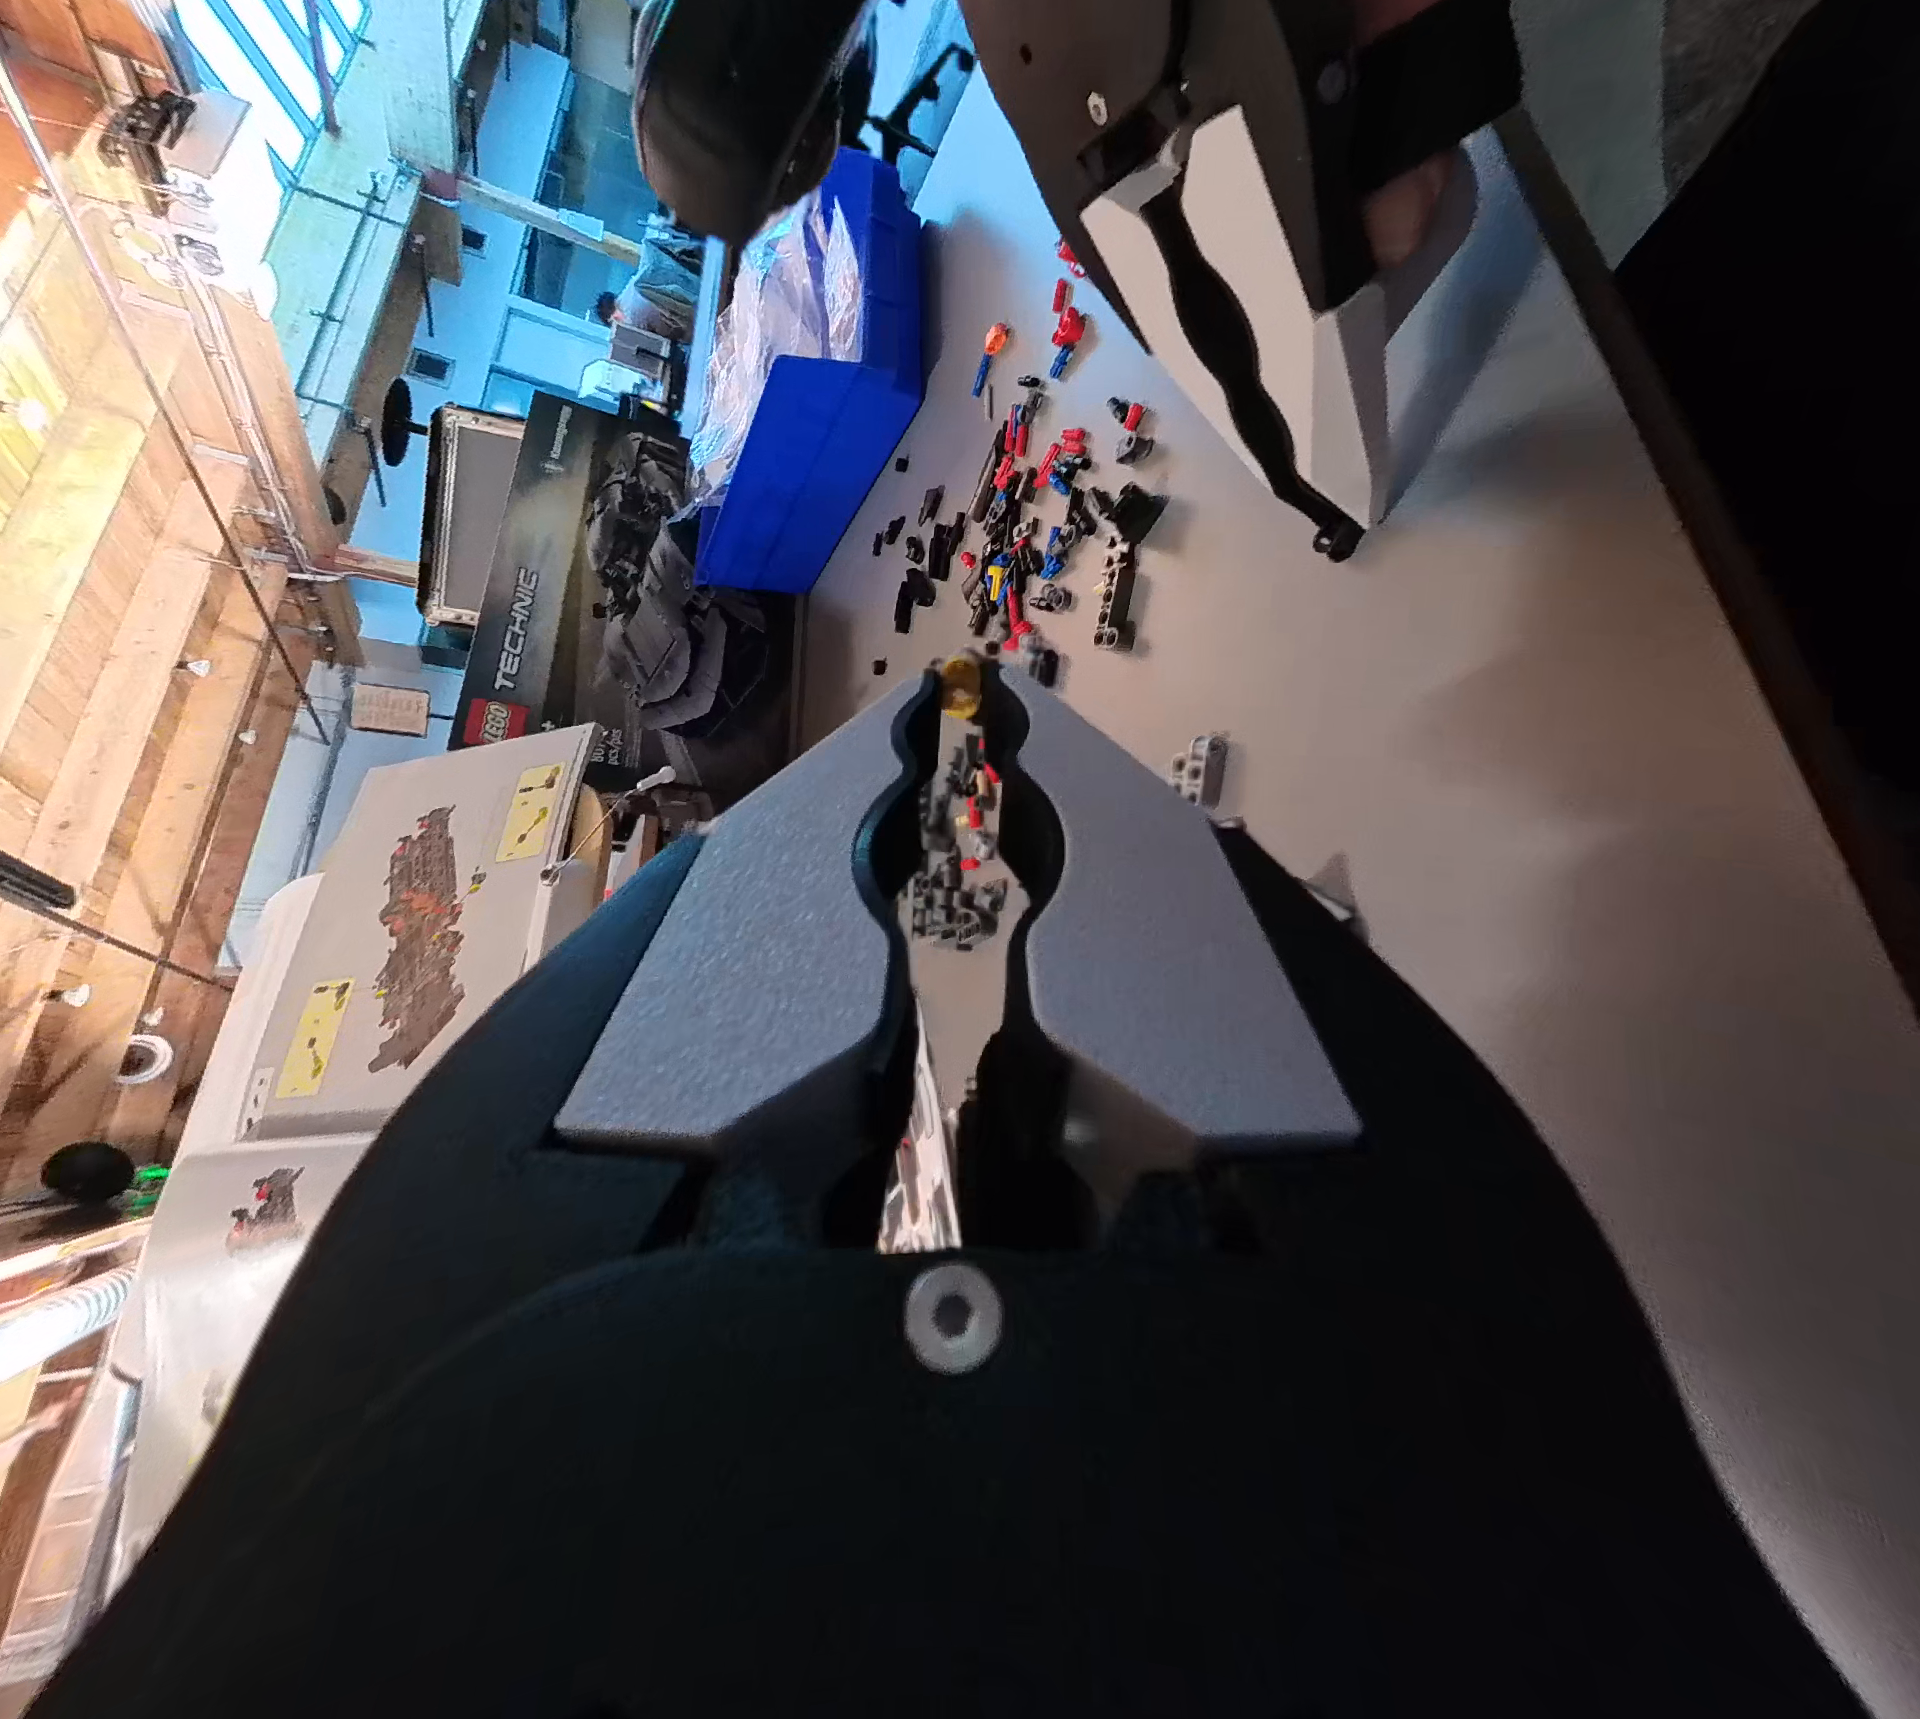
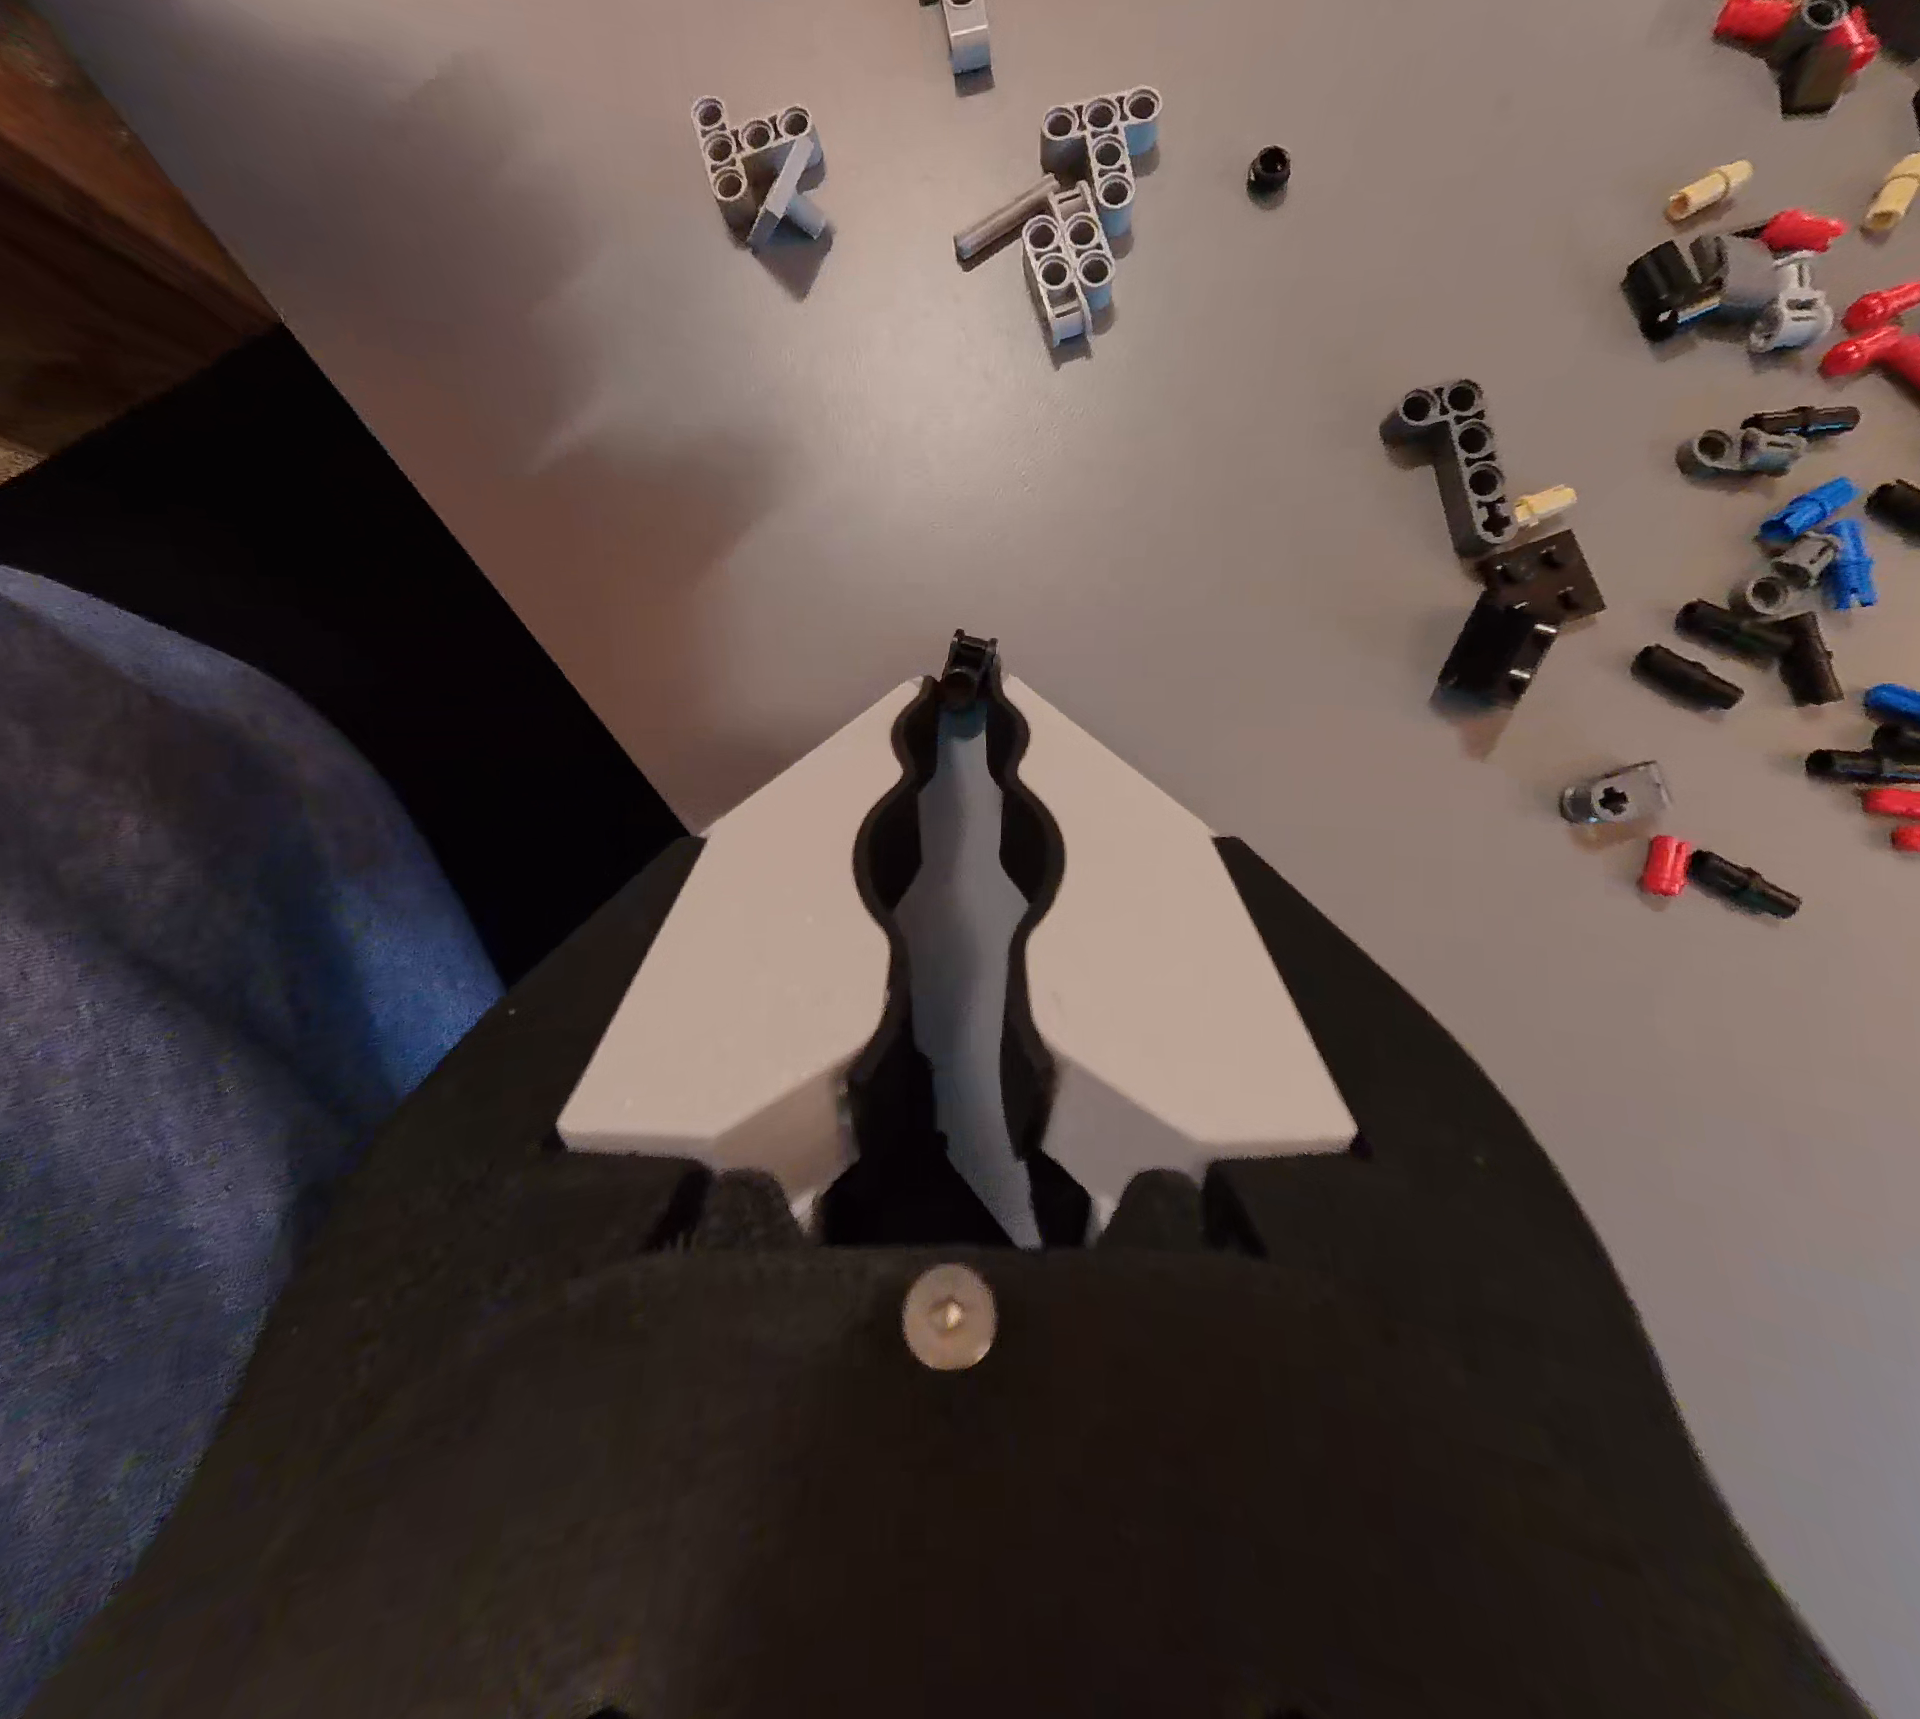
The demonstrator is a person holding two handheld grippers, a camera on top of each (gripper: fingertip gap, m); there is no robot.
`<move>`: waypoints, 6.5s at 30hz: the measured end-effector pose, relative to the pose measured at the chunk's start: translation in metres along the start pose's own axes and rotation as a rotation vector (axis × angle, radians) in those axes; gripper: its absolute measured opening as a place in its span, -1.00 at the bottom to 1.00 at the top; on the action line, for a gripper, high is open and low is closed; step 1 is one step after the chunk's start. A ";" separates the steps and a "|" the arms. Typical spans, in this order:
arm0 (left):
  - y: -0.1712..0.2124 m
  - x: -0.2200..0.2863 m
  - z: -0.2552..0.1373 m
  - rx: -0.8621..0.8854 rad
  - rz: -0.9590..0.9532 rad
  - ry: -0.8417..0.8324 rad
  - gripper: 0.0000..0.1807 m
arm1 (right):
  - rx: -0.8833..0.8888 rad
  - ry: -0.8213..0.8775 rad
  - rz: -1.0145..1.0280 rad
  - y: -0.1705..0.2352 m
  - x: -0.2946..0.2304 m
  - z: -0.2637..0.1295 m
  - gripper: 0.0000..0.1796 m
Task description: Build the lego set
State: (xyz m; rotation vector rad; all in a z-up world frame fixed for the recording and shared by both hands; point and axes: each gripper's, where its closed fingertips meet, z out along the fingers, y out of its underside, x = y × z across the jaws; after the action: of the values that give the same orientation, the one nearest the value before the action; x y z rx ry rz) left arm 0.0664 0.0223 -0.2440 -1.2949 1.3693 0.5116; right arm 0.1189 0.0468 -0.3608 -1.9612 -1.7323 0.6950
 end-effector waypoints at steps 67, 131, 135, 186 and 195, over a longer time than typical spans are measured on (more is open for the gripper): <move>0.005 -0.019 0.031 -0.151 0.298 -0.055 -0.94 | 0.151 -0.494 0.050 -0.116 -0.007 -0.066 -0.96; -0.014 -0.096 0.021 -0.182 0.095 -0.224 -0.94 | 0.490 0.198 -0.388 -0.166 0.021 -0.131 -0.76; -0.028 -0.098 0.017 -0.125 0.161 -0.303 -0.95 | 0.529 0.046 -0.247 -0.158 0.014 -0.130 -0.77; 0.027 0.076 0.069 -0.263 -0.072 0.360 -0.88 | 0.073 -0.003 -0.180 -0.011 0.037 0.002 -0.81; 0.024 0.068 0.069 -0.258 -0.151 0.359 -0.89 | 0.187 0.111 -0.089 -0.012 0.099 -0.056 -0.90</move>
State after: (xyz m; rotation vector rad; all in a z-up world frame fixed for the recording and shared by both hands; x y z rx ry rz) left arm 0.0889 0.0623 -0.3326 -1.7515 1.5157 0.3712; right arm 0.1542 0.1470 -0.3181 -1.7523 -1.6167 0.6770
